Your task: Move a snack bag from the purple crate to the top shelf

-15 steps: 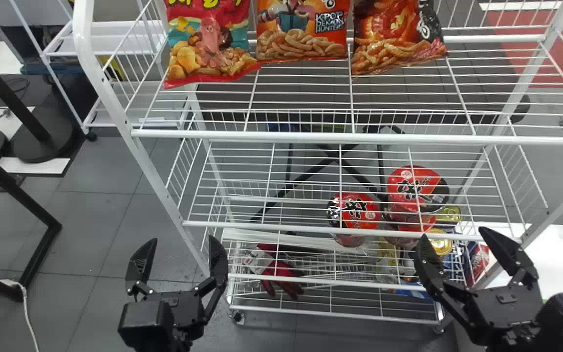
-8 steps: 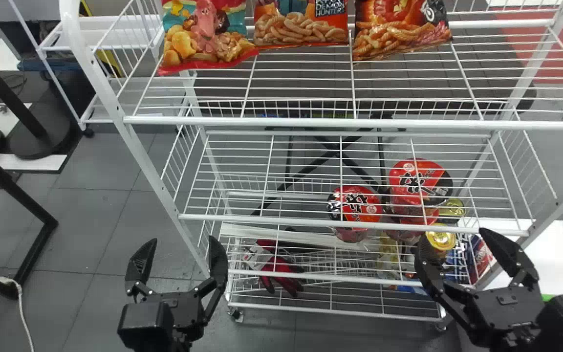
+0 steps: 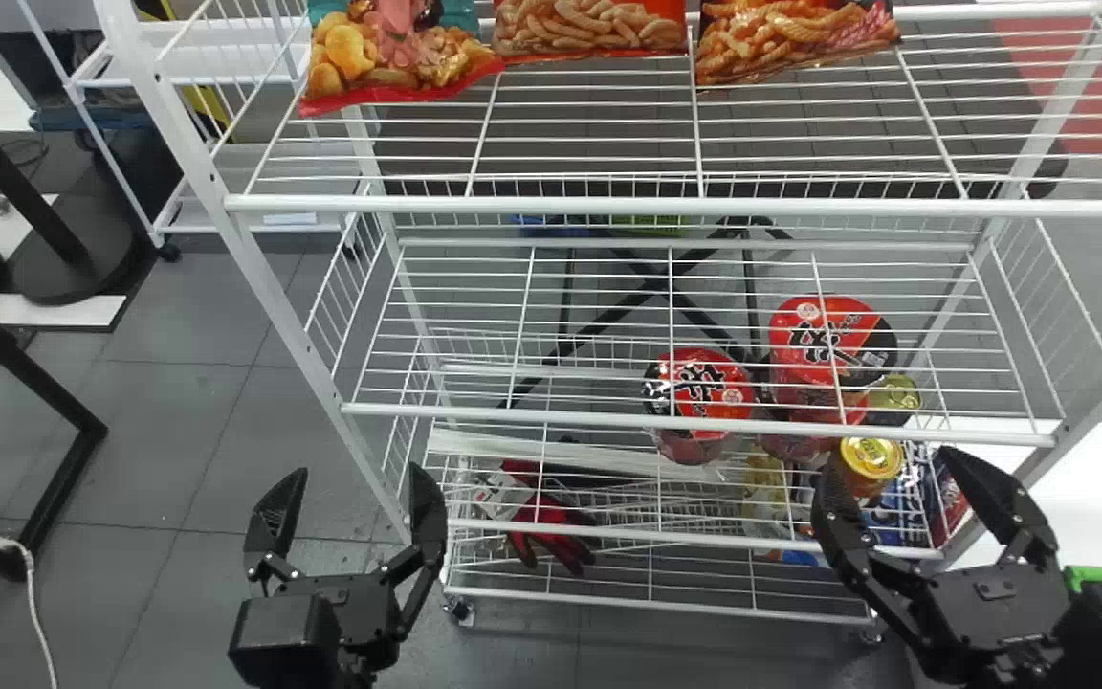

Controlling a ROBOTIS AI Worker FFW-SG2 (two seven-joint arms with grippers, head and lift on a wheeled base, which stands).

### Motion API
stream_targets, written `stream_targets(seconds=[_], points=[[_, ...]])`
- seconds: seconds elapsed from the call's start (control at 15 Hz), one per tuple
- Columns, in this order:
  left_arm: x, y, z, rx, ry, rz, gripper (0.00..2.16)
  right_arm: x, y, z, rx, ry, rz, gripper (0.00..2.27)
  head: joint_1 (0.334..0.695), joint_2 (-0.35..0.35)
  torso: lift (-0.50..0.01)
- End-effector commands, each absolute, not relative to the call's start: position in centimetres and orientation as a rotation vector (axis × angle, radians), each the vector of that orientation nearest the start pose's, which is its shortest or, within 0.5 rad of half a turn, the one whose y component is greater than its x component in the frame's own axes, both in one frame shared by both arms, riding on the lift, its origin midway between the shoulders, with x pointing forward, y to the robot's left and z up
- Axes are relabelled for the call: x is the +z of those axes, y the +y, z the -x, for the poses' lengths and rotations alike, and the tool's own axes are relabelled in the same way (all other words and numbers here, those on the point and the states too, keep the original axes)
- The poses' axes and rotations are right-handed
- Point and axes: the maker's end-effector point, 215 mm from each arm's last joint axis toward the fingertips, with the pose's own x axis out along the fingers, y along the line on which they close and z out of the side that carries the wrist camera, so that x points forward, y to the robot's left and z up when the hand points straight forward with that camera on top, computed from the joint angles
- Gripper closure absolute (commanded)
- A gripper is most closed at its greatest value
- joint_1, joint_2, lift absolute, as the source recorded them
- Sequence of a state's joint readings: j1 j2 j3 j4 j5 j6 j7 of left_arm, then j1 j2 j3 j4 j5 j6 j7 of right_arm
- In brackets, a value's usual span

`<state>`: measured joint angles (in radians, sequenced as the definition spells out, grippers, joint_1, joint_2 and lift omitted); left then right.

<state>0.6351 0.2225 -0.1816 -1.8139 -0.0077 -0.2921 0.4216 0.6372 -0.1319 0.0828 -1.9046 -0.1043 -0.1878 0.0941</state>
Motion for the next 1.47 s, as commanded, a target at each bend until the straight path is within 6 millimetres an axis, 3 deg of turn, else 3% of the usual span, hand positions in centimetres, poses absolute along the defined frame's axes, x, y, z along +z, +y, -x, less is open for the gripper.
stream_targets(seconds=[0.0, 1.4], points=[[-43.19, 24.50, -36.20, 0.143, 0.097, -0.115, 0.13, -41.78, -18.27, -37.71, 0.203, 0.129, -0.042, 0.12, 0.695, 0.100, -0.274], [-43.30, 24.75, -35.98, 0.150, 0.097, -0.122, 0.13, -41.75, -17.57, -37.62, 0.211, 0.120, -0.039, 0.12, 0.695, 0.107, -0.358]])
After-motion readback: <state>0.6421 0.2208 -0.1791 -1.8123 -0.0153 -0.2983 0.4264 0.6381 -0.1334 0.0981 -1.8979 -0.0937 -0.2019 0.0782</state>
